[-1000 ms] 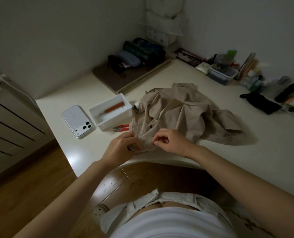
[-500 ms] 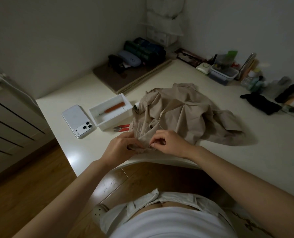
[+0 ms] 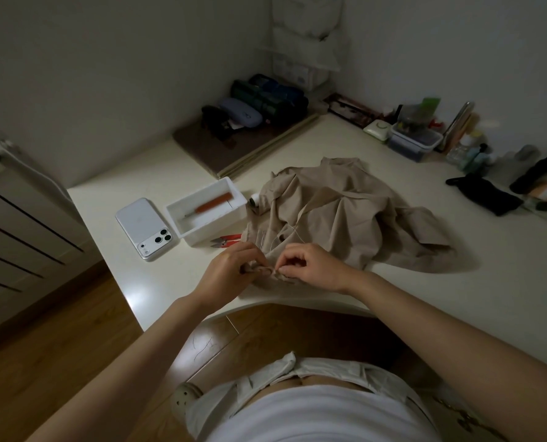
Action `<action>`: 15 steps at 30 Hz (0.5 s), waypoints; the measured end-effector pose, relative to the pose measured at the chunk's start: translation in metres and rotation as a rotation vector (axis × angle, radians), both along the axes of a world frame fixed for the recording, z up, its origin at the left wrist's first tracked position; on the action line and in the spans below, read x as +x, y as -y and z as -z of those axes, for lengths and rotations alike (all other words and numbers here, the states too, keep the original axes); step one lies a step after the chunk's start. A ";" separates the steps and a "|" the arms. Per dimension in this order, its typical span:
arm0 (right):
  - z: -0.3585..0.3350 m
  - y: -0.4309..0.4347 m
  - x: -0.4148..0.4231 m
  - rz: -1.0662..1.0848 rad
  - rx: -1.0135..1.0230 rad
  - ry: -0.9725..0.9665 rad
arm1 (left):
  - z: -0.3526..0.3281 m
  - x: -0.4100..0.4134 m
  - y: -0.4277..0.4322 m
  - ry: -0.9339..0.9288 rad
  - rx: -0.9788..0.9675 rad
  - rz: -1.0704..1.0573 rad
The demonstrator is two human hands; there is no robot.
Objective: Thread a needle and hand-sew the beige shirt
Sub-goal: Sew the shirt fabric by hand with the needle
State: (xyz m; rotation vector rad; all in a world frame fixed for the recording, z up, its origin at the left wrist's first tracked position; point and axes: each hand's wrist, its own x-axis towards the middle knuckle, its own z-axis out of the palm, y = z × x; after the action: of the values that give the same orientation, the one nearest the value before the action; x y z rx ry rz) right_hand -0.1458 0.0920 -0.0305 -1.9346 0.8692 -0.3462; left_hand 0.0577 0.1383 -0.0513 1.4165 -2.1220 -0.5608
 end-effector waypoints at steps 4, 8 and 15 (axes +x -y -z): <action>0.000 0.000 0.000 0.002 0.095 0.012 | -0.008 -0.007 -0.001 -0.058 0.082 -0.084; 0.000 0.001 0.000 0.030 0.194 0.016 | -0.019 -0.015 -0.005 -0.172 0.139 -0.091; 0.002 0.003 0.002 0.086 0.228 0.027 | -0.022 -0.018 -0.004 -0.380 0.266 -0.145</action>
State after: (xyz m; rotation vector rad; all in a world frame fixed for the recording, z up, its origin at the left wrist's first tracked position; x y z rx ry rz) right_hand -0.1439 0.0894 -0.0328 -1.6832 0.9341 -0.3091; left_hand 0.0394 0.1424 -0.0297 1.4522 -1.6777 -0.9960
